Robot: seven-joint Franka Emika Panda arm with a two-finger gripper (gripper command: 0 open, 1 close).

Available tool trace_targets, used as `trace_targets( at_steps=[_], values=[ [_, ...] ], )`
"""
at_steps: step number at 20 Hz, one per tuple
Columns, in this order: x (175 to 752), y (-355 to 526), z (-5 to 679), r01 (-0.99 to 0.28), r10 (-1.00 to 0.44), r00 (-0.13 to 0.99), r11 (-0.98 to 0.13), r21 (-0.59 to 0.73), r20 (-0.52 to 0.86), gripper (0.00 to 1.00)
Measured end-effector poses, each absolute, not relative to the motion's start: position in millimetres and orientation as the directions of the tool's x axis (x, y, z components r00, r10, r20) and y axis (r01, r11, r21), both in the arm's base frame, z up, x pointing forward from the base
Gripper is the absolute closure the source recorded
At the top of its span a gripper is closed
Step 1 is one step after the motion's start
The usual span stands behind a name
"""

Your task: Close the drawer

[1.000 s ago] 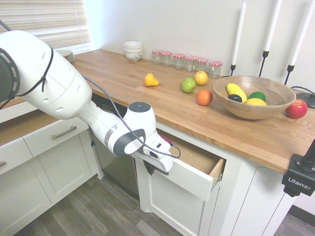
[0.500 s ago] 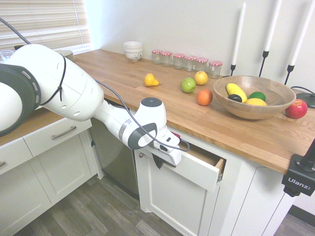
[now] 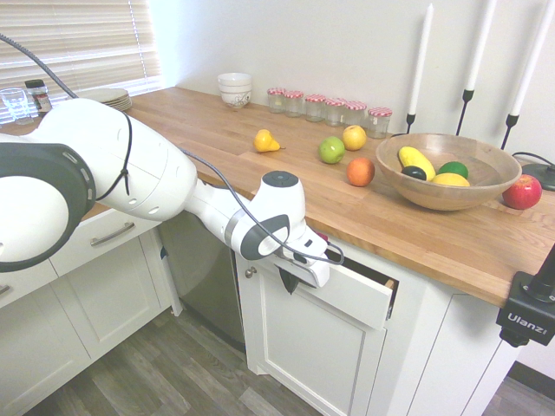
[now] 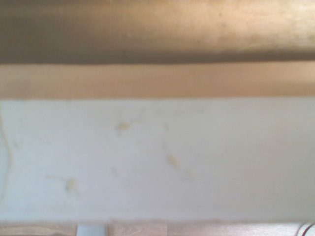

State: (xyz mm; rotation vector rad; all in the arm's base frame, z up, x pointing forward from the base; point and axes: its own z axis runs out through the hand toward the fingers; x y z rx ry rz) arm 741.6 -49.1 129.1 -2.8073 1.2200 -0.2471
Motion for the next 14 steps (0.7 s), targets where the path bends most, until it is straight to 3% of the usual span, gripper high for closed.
trace_targets(
  at_steps=[14],
  values=[
    [751.7, -46.1, 133.3, -0.721, -0.733, 0.670, -0.680, -0.132, 0.117, 1.00]
  ],
)
